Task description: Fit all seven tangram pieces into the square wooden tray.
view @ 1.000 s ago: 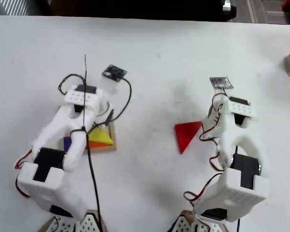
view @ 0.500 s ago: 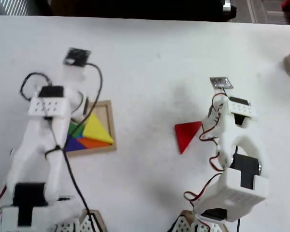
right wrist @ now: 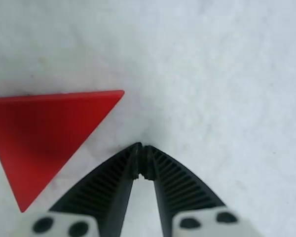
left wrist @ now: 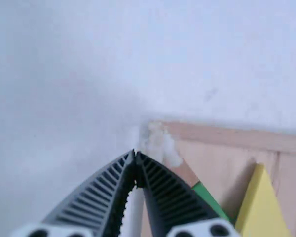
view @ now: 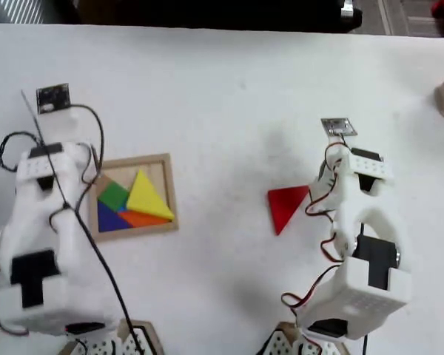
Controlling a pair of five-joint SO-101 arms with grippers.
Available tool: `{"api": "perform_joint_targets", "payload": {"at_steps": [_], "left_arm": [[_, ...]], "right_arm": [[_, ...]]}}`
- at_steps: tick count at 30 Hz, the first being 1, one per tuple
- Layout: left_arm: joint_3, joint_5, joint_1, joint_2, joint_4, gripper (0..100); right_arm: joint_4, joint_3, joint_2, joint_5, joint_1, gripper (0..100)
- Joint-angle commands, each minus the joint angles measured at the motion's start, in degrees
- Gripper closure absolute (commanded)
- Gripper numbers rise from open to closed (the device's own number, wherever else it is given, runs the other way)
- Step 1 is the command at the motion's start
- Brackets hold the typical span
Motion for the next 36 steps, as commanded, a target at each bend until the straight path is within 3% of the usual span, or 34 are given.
{"api": "perform_joint_targets", "payload": {"at_steps": [1, 8, 13, 17, 21, 29, 36], "left_arm": [[-21.5, 0.8, 0.0, 15.6, 5.1, 98], [-41.8, 0.9, 0.7, 30.6, 16.4, 98], [-42.8, 0.9, 1.0, 32.3, 26.1, 98], [-38.3, 0.8, 4.4, 31.5, 27.6, 98], [-28.8, 0.4, 8.7, 25.3, 24.4, 98], [0.8, 0.7, 18.5, 1.8, 8.4, 98], [9.1, 0.7, 18.2, -11.6, 4.5, 98]], "right_arm": [[0.4, 0.0, -2.3, -0.4, -0.7, 98.1], [0.3, 0.0, -2.3, -0.4, -0.7, 98.1], [0.1, 0.0, -2.3, -0.4, -0.7, 98.1], [0.1, 0.0, -2.3, -0.3, -0.7, 98.1], [0.1, 0.0, -2.3, -0.3, -0.7, 98.1], [0.1, 0.0, -2.3, -0.3, -0.7, 98.1], [0.4, 0.0, -2.3, -0.3, -0.6, 98.1]]}}
